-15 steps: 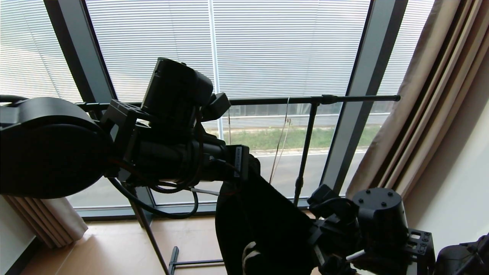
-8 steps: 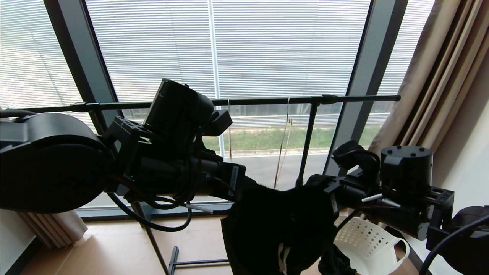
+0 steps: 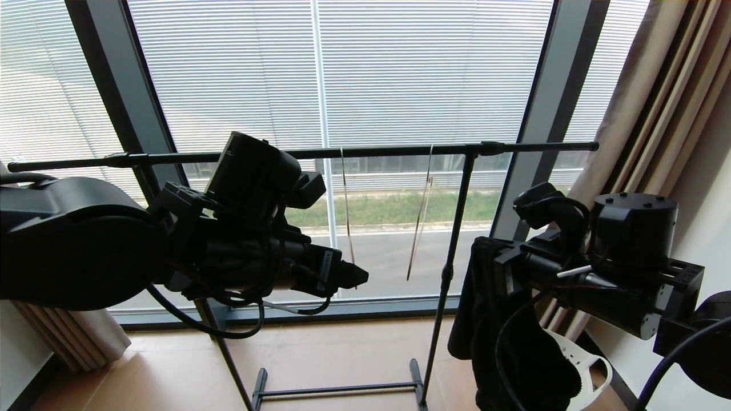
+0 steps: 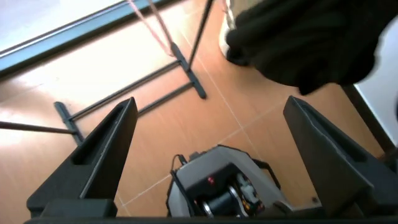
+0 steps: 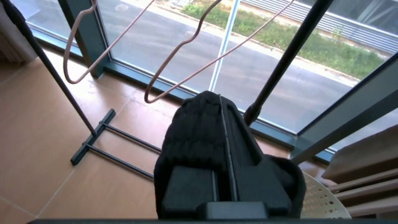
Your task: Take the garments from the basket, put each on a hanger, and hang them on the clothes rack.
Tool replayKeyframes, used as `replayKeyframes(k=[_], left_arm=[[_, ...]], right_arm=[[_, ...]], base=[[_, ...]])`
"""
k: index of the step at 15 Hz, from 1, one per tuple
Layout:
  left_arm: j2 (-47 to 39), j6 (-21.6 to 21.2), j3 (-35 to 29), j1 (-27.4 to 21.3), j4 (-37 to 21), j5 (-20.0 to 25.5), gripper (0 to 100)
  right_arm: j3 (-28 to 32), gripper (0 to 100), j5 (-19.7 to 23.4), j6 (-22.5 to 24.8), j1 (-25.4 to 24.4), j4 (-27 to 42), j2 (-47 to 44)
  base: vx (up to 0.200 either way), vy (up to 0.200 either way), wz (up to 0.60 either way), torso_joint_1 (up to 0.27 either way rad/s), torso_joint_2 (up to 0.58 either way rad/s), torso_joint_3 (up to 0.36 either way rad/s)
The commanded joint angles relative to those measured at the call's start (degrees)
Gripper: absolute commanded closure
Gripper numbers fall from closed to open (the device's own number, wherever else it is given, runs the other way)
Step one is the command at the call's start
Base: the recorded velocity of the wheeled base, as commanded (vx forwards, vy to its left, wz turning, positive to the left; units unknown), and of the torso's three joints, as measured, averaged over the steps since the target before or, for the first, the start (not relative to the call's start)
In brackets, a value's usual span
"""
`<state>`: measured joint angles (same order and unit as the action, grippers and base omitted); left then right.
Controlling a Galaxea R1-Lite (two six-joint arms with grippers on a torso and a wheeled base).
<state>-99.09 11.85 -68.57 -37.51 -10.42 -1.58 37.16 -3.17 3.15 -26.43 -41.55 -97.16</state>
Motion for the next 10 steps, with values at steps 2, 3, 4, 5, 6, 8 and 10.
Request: replayKeyframes(k=[2, 3, 4, 5, 6, 8, 10], left_arm=[[-8.84, 0.19, -8.24, 0.42, -0.04, -4.39, 0], [-12.18, 0.46, -12.02, 0.68, -0.04, -5.97, 0], [-14.91, 1.07, -14.92, 0.86, -0.04, -7.20, 0], [-17.72, 1.42, -17.74, 1.65, -0.12, -8.08, 0], [-20.09, 1.51, -19.93, 2.27, -0.21, -8.87, 0], [-23.17, 1.86, -23.10, 3.41, -0.21, -10.63, 0], [-24.84, 3.00, -25.21, 4.20, -0.30, -11.25, 0]], right_arm=[[-0.59, 100, 0.01, 0.02, -0.11, -0.03, 1.36], [-0.77, 100, 0.01, 0.11, -0.11, -0.03, 1.80], [-0.86, 100, 0.01, 0.11, -0.11, -0.03, 1.89], [-0.86, 100, 0.01, 0.11, -0.20, -0.03, 1.97], [-1.03, 100, 0.01, 0.11, -0.11, -0.03, 2.15], [-1.30, 100, 0.01, 0.11, -0.20, -0.03, 2.24], [-1.56, 100, -0.08, 0.11, -0.29, -0.03, 2.15]], base=[[0.000, 0.000, 0.00, 0.000, 0.00, 0.000], [0.000, 0.000, 0.00, 0.000, 0.00, 0.000], [0.000, 0.000, 0.00, 0.000, 0.00, 0.000], [0.000, 0.000, 0.00, 0.000, 0.00, 0.000], [0.000, 0.000, 0.00, 0.000, 0.00, 0.000], [0.000, 0.000, 0.00, 0.000, 0.00, 0.000], [0.000, 0.000, 0.00, 0.000, 0.00, 0.000]])
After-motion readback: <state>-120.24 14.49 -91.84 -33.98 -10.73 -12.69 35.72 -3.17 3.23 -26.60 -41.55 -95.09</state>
